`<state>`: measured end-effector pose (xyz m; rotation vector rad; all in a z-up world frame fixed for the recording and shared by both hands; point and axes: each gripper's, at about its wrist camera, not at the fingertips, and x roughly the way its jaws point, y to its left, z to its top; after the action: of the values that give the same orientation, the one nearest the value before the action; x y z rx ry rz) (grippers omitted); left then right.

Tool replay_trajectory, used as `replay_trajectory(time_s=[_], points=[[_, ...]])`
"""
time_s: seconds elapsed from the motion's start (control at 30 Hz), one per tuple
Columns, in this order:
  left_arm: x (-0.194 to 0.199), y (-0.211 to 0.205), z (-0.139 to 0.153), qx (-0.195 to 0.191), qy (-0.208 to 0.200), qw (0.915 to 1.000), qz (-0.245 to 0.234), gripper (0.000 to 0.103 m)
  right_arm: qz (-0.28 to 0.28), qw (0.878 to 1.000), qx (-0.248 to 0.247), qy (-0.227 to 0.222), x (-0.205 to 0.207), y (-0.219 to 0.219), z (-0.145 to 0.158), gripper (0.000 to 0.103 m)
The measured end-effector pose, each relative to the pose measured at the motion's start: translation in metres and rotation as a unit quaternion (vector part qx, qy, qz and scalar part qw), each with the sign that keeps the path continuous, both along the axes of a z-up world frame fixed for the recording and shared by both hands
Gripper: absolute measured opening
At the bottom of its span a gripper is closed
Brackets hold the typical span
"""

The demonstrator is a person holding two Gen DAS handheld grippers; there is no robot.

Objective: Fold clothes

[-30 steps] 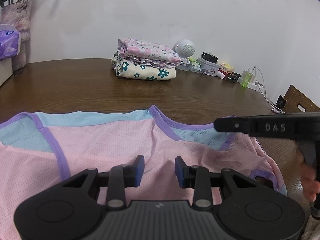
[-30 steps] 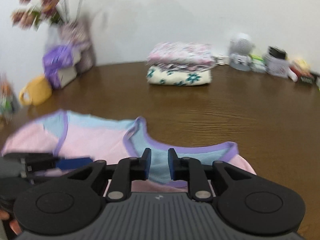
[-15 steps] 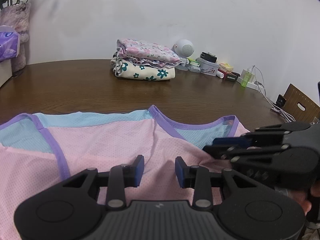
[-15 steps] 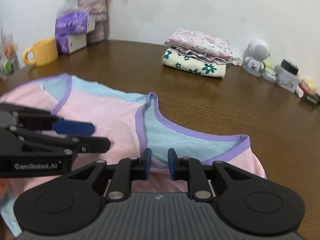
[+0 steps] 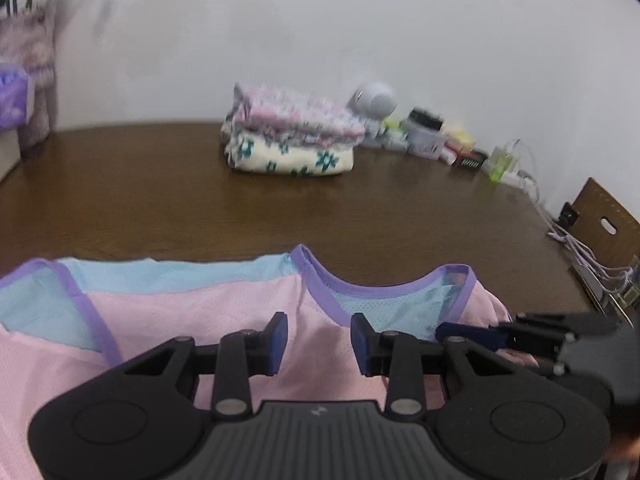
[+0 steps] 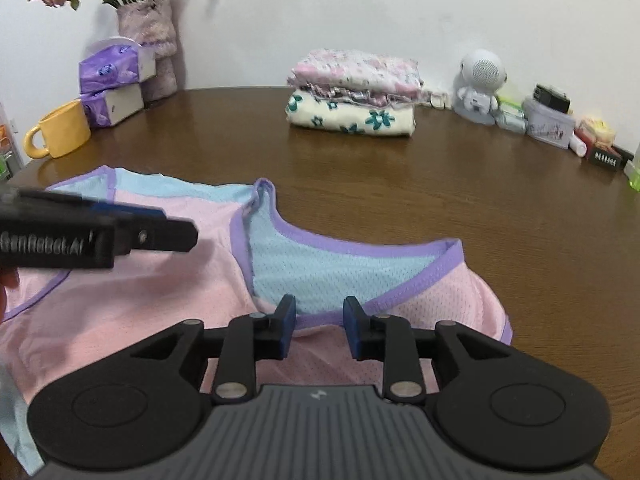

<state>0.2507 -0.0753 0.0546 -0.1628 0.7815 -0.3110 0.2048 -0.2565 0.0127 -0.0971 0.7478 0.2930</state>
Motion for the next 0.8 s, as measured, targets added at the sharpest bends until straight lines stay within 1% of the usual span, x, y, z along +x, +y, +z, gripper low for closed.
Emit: replay_trajectory(time_s=[0.07,0.1,0.17,0.23,0.27,0.33,0.5,0.57,0.63,0.67,0.73,0.8], points=[[0.014,-0.004,0.000,-0.003,0.022,0.9997,0.002,0.029,-0.003,1.000,0.006,0.001,0.000,-0.001,0.000,0.026],[0.019,-0.006,-0.003,-0.002,0.025,0.9997,0.002,0.028,-0.005,1.000,0.007,0.001,0.000,-0.002,0.000,0.025],[0.028,-0.011,-0.010,0.004,0.023,0.9997,0.002,0.011,-0.008,1.000,0.010,-0.001,-0.001,-0.003,0.000,0.021],[0.031,-0.014,-0.017,0.007,0.016,0.9998,0.002,0.007,-0.015,1.000,0.018,-0.001,-0.002,-0.006,0.000,0.011],[0.031,-0.014,-0.020,0.008,0.013,0.9999,0.005,0.004,-0.020,1.000,0.023,-0.002,-0.002,-0.008,0.000,0.008],[0.032,-0.012,-0.025,-0.002,0.003,0.9999,0.014,0.001,-0.031,0.999,0.035,-0.002,-0.001,-0.014,0.000,0.004],[0.033,0.003,-0.026,-0.041,-0.018,0.9983,0.038,0.001,-0.060,0.995,0.071,-0.020,-0.002,-0.029,0.002,0.004],[0.034,0.008,-0.026,-0.046,-0.022,0.9978,0.044,0.001,-0.066,0.994,0.088,-0.026,-0.002,-0.034,0.004,0.004],[0.035,0.011,-0.028,-0.053,-0.018,0.9974,0.045,0.001,-0.067,0.993,0.091,-0.019,0.001,-0.035,0.002,0.004],[0.037,0.012,-0.030,-0.057,-0.013,0.9972,0.046,0.006,-0.068,0.993,0.092,-0.014,0.003,-0.035,-0.001,0.004],[0.038,0.013,-0.030,-0.062,-0.010,0.9970,0.045,0.008,-0.070,0.993,0.096,-0.005,0.005,-0.037,-0.005,0.005],[0.036,0.010,-0.030,-0.052,-0.015,0.9974,0.047,0.012,-0.075,0.991,0.110,-0.006,0.005,-0.041,-0.005,0.010]])
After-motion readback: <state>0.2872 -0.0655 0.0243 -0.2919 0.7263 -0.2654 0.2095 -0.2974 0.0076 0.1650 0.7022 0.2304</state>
